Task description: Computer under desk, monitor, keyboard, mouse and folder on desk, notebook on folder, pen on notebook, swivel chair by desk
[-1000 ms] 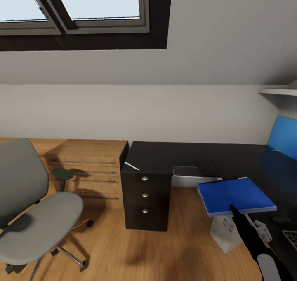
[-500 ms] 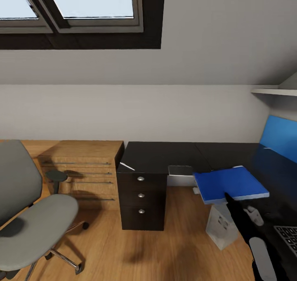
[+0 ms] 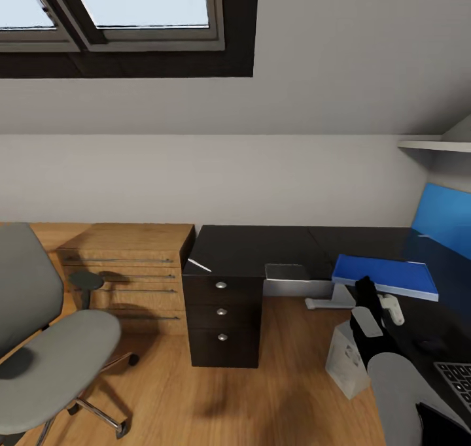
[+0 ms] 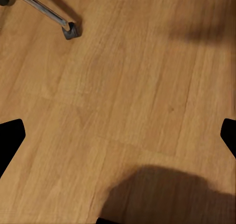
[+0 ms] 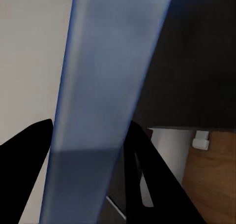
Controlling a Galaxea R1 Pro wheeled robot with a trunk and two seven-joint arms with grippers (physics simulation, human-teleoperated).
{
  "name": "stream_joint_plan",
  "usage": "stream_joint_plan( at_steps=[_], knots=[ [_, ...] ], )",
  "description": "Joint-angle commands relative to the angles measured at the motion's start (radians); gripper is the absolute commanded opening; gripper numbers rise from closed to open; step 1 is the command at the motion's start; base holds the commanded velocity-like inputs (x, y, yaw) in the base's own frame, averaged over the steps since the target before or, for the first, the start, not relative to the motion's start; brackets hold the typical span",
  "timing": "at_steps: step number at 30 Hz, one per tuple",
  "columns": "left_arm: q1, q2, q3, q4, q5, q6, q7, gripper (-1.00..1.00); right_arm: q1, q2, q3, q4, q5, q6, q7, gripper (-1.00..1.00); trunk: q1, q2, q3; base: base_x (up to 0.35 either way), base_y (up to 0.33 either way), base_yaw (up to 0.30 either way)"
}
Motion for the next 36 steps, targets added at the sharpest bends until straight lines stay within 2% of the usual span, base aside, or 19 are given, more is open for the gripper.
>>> stream_joint_plan(
  at_steps=[1,5,8,11,13,16,19,29,36],
  knots=[
    [-0.001,0.001,-0.009,-0.001,0.009,-0.004,0.005,1.00,-0.002,0.001,0.000,0.009,-0.009,-0.005,-0.002,-1.00,0.000,-0.001,-0.001,0.188,-0.192,0.000],
    [-0.001,0.000,-0.011,-0.001,0.008,-0.004,0.003,1.00,-0.004,0.004,-0.002,0.022,-0.028,-0.008,-0.002,-1.00,0.000,-0.001,-0.001,0.209,-0.216,0.000],
    [-0.001,-0.005,-0.014,-0.001,0.007,-0.005,0.003,1.00,-0.004,0.003,-0.003,0.028,-0.074,-0.006,-0.001,-1.00,0.000,-0.001,-0.001,0.174,-0.219,0.000],
    [-0.001,-0.006,-0.015,-0.001,0.007,-0.006,0.004,1.00,-0.004,-0.001,-0.004,0.029,-0.144,-0.005,-0.001,-1.00,0.000,-0.001,-0.001,0.156,-0.213,0.000],
    [-0.001,-0.007,-0.015,-0.001,0.007,-0.006,0.004,1.00,-0.004,-0.002,-0.004,0.028,-0.214,-0.006,0.000,-1.00,0.000,-0.001,-0.001,0.183,-0.211,0.000],
    [-0.001,-0.007,-0.015,-0.001,0.007,-0.006,0.004,1.00,-0.004,-0.002,-0.003,0.028,-0.253,-0.007,0.000,-1.00,0.000,-0.001,-0.001,0.193,-0.192,0.000],
    [-0.001,-0.007,-0.015,-0.001,0.007,-0.006,0.006,1.00,-0.003,0.000,-0.003,0.028,-0.268,-0.009,0.000,-1.00,0.000,-0.001,-0.001,0.082,-0.081,0.000],
    [-0.001,-0.008,-0.015,-0.001,0.007,-0.007,0.008,1.00,-0.001,-0.001,-0.002,0.031,-0.272,-0.005,-0.005,-1.00,0.000,-0.001,-0.001,0.009,-0.009,0.000],
    [-0.001,-0.013,-0.015,-0.001,0.007,-0.007,0.007,1.00,-0.001,-0.021,0.002,0.032,-0.270,-0.003,-0.044,-1.00,0.000,-0.001,-0.001,0.000,0.000,0.000]
  ],
)
